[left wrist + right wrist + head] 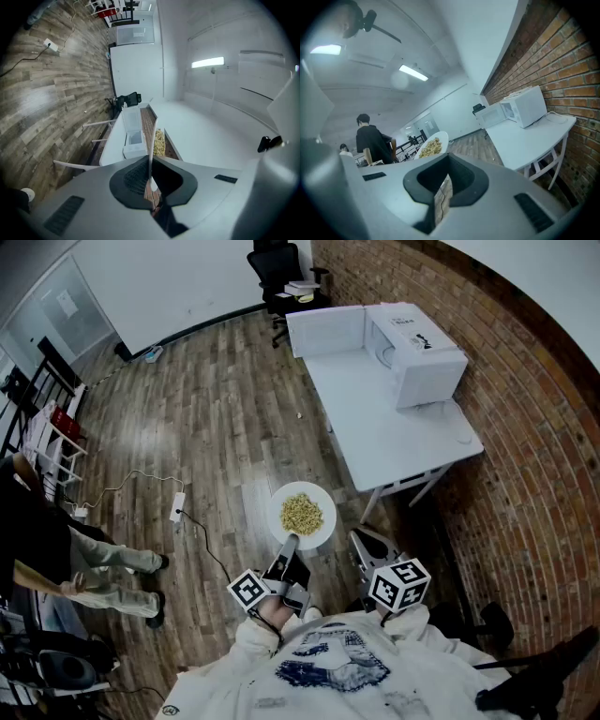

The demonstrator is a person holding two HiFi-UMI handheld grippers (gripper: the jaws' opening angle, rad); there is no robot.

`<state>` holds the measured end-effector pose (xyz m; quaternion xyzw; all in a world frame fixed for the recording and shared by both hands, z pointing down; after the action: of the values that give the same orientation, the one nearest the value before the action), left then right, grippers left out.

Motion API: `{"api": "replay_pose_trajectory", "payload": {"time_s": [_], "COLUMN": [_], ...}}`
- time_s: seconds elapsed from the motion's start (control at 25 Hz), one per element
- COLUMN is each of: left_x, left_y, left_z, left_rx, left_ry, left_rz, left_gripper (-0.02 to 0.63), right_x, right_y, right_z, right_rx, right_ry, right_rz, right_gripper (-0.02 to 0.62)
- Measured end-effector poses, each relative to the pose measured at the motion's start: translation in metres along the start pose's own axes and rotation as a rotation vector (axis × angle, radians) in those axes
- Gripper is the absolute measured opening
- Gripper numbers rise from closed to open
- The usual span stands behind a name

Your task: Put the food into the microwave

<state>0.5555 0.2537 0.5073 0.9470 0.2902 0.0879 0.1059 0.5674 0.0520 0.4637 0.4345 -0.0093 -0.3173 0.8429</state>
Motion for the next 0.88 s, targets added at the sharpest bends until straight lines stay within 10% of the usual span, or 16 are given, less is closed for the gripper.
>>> {"api": "replay_pose_trajectory", "payload": {"time_s": [0.36,0.88], "left_x": [0.051,-0.025], "left_y": [-0.037,-0.035], "left_z": [-0.014,-0.027], "left_rx": [0.005,0.013], "left_ry": [-0.06,-0.077], "left_rz": [0.035,0.046], "left_gripper": [0.017,0.017], "right_x": [-0.029,-0.064], "right_y": [0.038,-0.005], "right_z": [-0.048,-0.001], "right_rx": [0.013,0.021], "right_ry": [-0.013,-0.05], "right_rz": [-0.03,-0.051], "right_gripper": [0.012,0.014]}}
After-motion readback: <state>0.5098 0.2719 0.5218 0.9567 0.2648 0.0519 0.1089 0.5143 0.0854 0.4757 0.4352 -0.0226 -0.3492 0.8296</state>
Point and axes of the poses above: the fingertips, and each gripper's own axes: x backward along the fingers, z to its right, y out of its underside, the point moved 6 cm from there along x, backward along the fingers, and after that the axes turned 11 degrees about -x, right-handed, at the moved point
